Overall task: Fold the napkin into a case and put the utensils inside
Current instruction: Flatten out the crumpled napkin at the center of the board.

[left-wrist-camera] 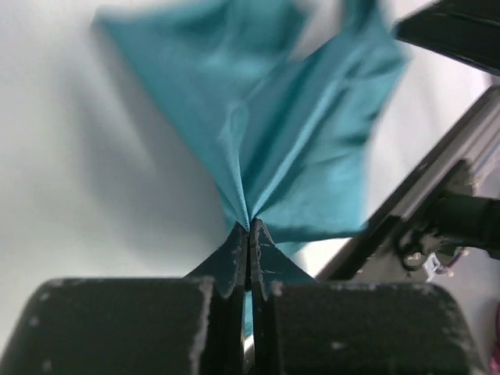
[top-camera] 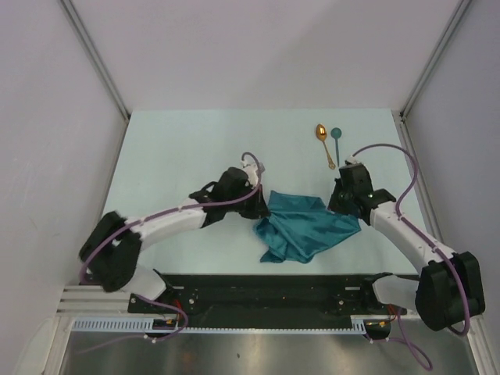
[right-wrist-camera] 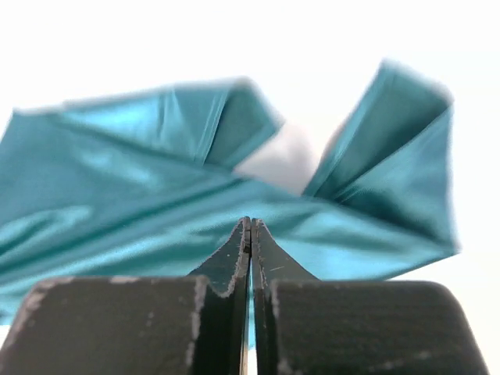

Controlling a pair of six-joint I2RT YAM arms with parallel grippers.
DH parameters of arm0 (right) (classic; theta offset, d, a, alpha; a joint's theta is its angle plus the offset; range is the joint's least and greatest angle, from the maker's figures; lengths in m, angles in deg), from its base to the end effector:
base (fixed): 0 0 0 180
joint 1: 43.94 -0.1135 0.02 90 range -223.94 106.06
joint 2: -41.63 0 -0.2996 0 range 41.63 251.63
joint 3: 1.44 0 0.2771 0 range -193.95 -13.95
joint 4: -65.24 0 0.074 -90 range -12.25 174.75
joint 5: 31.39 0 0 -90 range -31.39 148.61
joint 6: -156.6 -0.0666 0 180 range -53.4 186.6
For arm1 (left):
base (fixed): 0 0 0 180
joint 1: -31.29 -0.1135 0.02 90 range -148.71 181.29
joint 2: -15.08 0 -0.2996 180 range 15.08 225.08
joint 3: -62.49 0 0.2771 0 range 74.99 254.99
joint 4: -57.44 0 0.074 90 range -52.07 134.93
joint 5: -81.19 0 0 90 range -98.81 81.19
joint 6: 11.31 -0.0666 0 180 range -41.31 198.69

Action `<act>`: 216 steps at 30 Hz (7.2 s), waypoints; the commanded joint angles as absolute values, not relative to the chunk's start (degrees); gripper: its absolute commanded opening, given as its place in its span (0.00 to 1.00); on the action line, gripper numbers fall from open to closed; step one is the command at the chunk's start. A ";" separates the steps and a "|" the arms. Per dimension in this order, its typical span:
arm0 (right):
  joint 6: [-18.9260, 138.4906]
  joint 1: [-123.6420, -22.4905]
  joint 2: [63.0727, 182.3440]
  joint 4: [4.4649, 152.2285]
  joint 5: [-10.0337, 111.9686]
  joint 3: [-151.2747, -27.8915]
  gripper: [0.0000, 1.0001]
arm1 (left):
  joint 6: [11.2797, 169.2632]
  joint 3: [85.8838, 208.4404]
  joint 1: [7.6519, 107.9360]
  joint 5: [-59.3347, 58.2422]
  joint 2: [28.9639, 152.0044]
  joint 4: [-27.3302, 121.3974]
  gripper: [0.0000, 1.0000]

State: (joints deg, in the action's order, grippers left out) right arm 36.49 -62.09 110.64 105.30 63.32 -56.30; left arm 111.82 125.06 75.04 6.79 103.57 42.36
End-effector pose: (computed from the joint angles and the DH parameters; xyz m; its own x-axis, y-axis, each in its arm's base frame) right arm 0.2521 0.0769 0.2116 -0.7996 0.2640 -0.5393 0.1576 0.9589 0.2358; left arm 0.2517 -0.2657 0.2012 -0.8410 0.0764 -0.5356 0.4215 0.7131 -0.5602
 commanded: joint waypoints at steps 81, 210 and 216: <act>50.51 -64.85 160.30 122.32 47.58 -130.35 0.63 | 102.62 146.81 51.58 -15.65 94.72 14.08 0.99; 32.49 -72.50 105.88 103.15 62.12 -46.21 0.00 | 105.23 137.57 75.68 -22.88 113.24 23.75 0.62; 33.20 -71.10 104.73 103.33 61.51 -45.59 0.00 | 106.11 136.17 78.31 -18.74 113.25 24.71 0.68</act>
